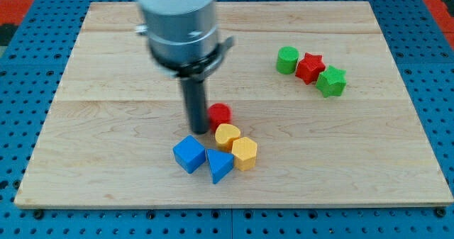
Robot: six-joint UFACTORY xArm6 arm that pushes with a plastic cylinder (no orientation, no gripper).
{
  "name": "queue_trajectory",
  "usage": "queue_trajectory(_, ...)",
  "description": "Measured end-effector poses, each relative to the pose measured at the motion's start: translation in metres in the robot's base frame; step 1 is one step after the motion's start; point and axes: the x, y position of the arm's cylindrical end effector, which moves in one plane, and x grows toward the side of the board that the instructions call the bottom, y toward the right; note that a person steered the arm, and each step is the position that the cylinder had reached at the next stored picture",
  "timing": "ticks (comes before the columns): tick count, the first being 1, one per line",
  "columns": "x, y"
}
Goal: Point your arm towards bottom right
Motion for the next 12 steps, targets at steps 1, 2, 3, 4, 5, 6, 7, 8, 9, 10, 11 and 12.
queue_trajectory(1,-0.037,0.072)
queue_trajectory(2,-0.067,0.113)
queue_trajectory(3,-0.066,0.079)
queue_trajectory(4,-0.067,0.044)
queue_trajectory(5,-0.073,0.032)
queue_trajectory(6,-0.081,0.022)
queue_trajectory(7,-0.087,0.016)
queue_trajectory(8,-0.093,0.013)
queue_trajectory(9,-0.093,-0.014)
queue_trajectory(10,-0.093,-0.022)
queue_trajectory(11,-0.096,-0.022)
queue_trajectory(12,-0.098,-0.022)
